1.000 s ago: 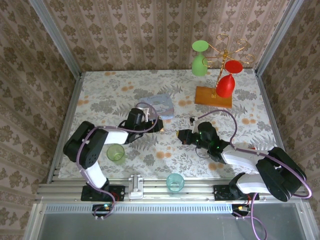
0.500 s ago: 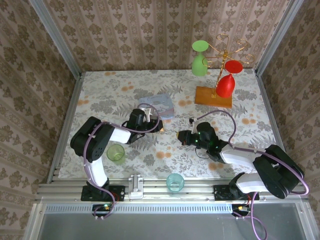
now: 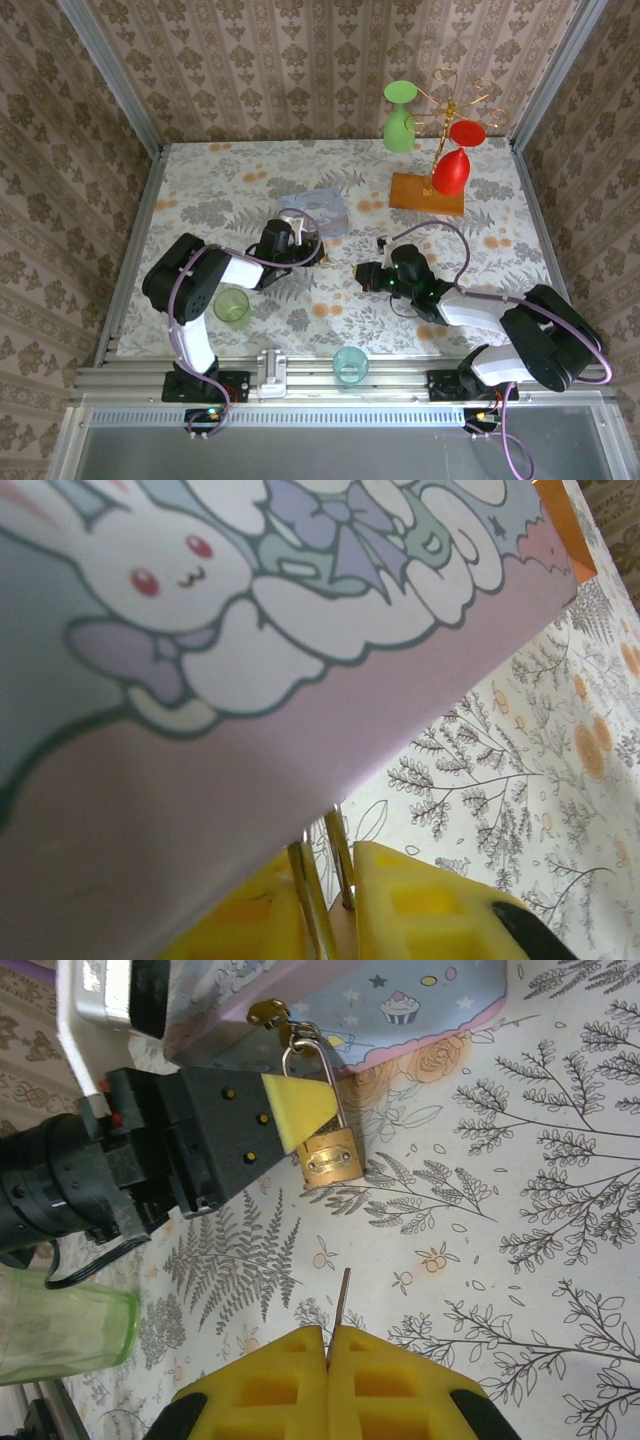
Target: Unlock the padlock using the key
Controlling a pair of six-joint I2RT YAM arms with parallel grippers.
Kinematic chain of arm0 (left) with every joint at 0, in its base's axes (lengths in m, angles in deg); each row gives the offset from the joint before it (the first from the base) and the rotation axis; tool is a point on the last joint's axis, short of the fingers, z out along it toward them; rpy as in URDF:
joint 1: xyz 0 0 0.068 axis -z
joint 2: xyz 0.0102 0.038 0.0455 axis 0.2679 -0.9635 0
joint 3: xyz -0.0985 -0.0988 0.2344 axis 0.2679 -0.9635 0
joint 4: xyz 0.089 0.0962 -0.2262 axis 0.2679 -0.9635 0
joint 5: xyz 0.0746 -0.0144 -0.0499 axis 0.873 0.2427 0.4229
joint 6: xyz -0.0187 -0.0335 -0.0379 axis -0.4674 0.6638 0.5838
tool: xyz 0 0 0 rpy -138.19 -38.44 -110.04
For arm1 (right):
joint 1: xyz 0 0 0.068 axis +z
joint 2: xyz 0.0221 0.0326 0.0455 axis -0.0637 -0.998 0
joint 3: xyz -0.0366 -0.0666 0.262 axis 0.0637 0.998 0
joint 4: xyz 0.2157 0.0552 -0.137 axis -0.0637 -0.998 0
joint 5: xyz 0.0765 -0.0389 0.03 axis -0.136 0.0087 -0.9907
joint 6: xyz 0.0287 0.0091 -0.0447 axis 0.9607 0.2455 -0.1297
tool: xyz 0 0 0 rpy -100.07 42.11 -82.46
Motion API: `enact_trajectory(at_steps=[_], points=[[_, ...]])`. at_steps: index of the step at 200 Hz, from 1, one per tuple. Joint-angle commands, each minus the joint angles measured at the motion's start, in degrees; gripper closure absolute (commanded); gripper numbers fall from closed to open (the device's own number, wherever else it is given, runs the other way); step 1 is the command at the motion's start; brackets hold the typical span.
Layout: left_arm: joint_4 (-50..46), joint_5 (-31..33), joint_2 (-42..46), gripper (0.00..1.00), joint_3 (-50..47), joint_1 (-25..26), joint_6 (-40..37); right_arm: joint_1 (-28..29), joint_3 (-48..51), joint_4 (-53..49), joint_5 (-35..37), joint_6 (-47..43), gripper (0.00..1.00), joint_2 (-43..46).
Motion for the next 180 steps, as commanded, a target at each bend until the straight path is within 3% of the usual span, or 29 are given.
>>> enact_trajectory(at_steps=[1, 74, 127, 180], points=[[-1.32, 1.41, 1.0, 0.88, -0.15, 0.06, 0.26, -0.33, -2.37, 1.05, 1.38, 1.18, 1.0, -2.55], [-4.62, 2.32, 4.38, 1.0, -0.52, -0.01, 3.83, -0.08, -8.54, -1.46, 2.48, 10.33, 1.0, -11.12], [9.59, 1.68, 4.04, 1.0, -4.84, -0.21, 20.65, 0.98, -7.85, 17.59, 0.26, 20.61, 1.0, -22.0], [13.18, 3.34, 5.11, 1.0, -6.13, 0.05, 24.11, 0.9, -4.92, 37.64, -3.69, 24.49, 1.0, -31.09]])
